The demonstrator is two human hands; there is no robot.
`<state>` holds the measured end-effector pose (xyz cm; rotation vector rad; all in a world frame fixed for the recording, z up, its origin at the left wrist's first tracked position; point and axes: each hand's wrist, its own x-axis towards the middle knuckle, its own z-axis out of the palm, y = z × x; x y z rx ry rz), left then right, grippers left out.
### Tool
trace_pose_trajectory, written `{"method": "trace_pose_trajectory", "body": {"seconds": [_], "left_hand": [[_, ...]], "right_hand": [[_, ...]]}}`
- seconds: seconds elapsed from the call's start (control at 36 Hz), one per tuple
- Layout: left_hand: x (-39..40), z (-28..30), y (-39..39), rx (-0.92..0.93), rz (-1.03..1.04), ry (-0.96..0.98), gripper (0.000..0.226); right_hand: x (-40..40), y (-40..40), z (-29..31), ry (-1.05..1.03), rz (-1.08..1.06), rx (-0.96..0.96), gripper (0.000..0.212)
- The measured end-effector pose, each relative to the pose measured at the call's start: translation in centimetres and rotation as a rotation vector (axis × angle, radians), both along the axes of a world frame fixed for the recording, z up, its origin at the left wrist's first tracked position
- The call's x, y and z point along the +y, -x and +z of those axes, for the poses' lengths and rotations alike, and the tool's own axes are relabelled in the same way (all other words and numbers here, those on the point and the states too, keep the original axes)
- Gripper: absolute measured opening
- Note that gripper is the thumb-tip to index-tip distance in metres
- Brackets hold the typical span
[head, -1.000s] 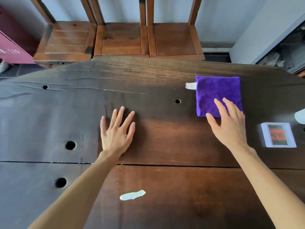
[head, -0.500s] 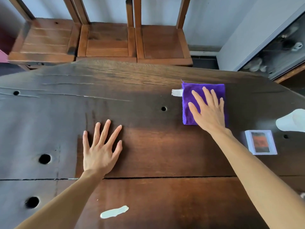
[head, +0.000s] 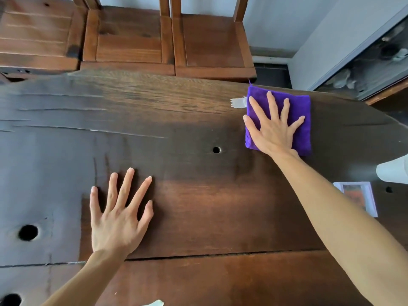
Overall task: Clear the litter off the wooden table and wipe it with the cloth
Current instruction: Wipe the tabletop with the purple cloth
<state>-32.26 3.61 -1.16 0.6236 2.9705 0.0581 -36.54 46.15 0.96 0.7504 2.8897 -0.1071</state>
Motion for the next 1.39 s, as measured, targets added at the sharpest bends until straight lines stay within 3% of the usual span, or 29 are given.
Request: {"method": "trace_pose_trajectory", "body": {"seconds": [0.22,0.47,1.0,1.39], "left_hand": [[0.2,-0.1,0.0,0.001,0.01,0.01,0.061],[-0.1,0.0,-0.2,-0.028,-0.008,0.019,0.06],[0.1,0.3,-0.6,-0.044,0.013,-0.043,0.058],[-0.2,0.5,-1.1,-0.061,0.0,-0.073,0.056]], "right_hand": [[2.3,4.3,0.4,-0.002,-0.049,0.028,0.063],[1.7,2.1,0.3,-0.011,-0.053,0.011,0.065],[-11.7,-21.2,-0.8,-0.033,0.082,-0.037,0.066],[-22.5,-39.5,0.5,0.035,0.121,-0.177,0.068]]}}
